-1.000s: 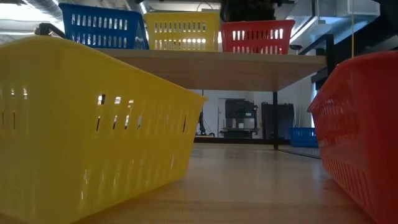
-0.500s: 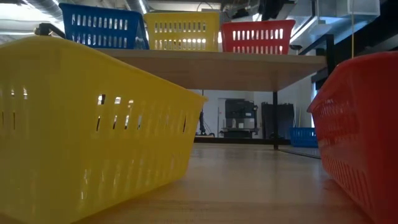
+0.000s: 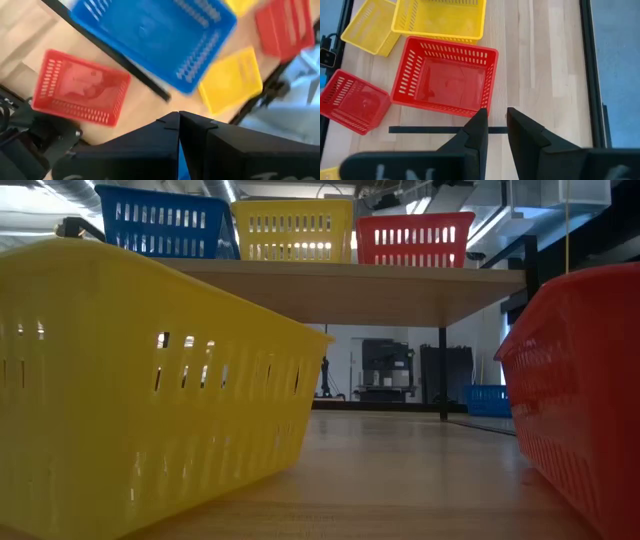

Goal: Stack baskets on shelf by color
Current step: Stack the bottom blue bin on top of the blue bin on the shelf

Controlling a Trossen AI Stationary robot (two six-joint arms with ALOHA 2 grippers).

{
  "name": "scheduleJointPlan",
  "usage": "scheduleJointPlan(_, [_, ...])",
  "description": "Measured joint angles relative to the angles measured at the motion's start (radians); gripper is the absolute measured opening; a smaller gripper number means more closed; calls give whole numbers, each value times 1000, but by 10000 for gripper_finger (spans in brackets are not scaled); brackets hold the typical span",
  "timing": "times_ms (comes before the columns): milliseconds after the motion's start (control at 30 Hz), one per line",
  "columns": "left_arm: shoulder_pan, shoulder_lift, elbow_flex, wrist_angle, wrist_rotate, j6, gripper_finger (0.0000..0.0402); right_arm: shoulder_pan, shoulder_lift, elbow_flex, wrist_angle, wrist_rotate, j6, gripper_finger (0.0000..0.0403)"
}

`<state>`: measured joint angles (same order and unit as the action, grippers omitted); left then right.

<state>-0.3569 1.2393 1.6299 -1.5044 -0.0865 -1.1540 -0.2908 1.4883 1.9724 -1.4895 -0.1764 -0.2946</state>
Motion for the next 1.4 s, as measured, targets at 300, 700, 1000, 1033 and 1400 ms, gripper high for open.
scheduleJointPlan(300, [-210, -9, -21, -68, -30, -86, 0, 0, -6, 0, -3, -49, -25, 69])
scheduleJointPlan(700, [-540, -16, -177, 61, -53, -175, 0, 119, -14, 1, 26, -114, 145, 69])
scheduleJointPlan(1000, [-620, -16, -335, 193, -43, -204, 0, 213, -14, 1, 122, -114, 215, 69])
scheduleJointPlan(1033, [-620, -16, -351, 203, -43, -203, 0, 218, -13, 1, 130, -114, 216, 69])
scheduleJointPlan(1400, [-618, -15, -513, 201, 34, -123, 41, 222, -13, 1, 157, -113, 267, 69])
